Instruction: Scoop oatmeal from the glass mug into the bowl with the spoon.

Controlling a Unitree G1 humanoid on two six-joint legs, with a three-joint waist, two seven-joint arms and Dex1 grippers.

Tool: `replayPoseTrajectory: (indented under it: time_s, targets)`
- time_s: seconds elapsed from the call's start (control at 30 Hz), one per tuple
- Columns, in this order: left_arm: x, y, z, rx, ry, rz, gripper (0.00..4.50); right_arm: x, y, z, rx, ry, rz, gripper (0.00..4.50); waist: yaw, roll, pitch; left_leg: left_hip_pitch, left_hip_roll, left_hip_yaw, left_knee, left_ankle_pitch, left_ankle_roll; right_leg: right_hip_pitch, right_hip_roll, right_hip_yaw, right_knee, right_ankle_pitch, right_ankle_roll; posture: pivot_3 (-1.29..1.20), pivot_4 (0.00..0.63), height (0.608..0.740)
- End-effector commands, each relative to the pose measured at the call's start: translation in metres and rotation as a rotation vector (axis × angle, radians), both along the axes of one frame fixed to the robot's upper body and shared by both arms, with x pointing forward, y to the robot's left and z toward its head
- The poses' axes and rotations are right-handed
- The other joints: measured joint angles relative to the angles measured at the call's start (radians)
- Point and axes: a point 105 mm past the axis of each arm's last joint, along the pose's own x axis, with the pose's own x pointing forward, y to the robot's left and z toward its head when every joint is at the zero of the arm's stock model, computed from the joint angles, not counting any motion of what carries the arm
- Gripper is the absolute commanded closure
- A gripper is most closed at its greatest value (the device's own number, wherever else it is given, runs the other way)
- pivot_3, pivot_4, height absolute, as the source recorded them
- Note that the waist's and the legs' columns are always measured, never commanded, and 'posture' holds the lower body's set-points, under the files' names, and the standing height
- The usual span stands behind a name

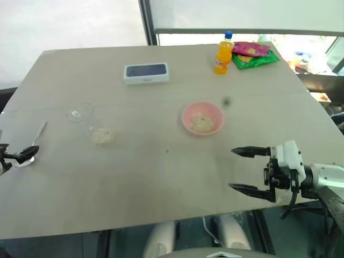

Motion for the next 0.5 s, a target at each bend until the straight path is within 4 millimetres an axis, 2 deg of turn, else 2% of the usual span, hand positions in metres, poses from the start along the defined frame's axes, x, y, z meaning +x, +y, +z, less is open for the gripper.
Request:
replayPoseTrajectory:
  time_s: [0.03, 0.1, 0.2, 0.5]
  targets:
    - [-0.004, 0.014, -0.004, 0.037, 0.080, 0.032, 0.08, 0.002, 0.001, 0.010, 0.022, -0.049, -0.014, 0.00, -0.001, 0.000, 0.000, 0.000, -0.002, 0.000, 0.000, 0.000, 0.000, 0.000, 0.000, 0.000, 0.000, 0.000, 0.000, 0.00, 0.150, 0.740]
    - [-0.001, 0.014, -0.012, 0.005, 0.111, 0.035, 0.08, 0.004, 0.001, 0.012, 0.026, -0.055, -0.023, 0.00, -0.002, -0.001, 0.000, 0.000, -0.005, 0.000, 0.000, 0.000, 0.000, 0.000, 0.000, 0.000, 0.001, 0.000, 0.000, 0.00, 0.150, 0.740]
    - [0.000, 0.016, -0.024, 0.051, 0.194, 0.032, 0.08, 0.006, -0.001, 0.014, 0.029, -0.065, -0.037, 0.00, -0.001, -0.002, 0.001, 0.000, -0.005, 0.000, 0.000, 0.000, 0.000, 0.000, 0.000, 0.000, 0.001, 0.000, 0.000, 0.00, 0.150, 0.740]
    - [-0.002, 0.026, -0.031, 0.066, 0.212, 0.132, 0.08, 0.009, -0.005, 0.016, 0.045, -0.069, -0.085, 0.00, -0.003, -0.001, 0.001, 0.001, -0.005, -0.001, 0.001, 0.000, 0.000, 0.000, 0.000, -0.001, 0.004, 0.000, 0.000, 0.00, 0.150, 0.740]
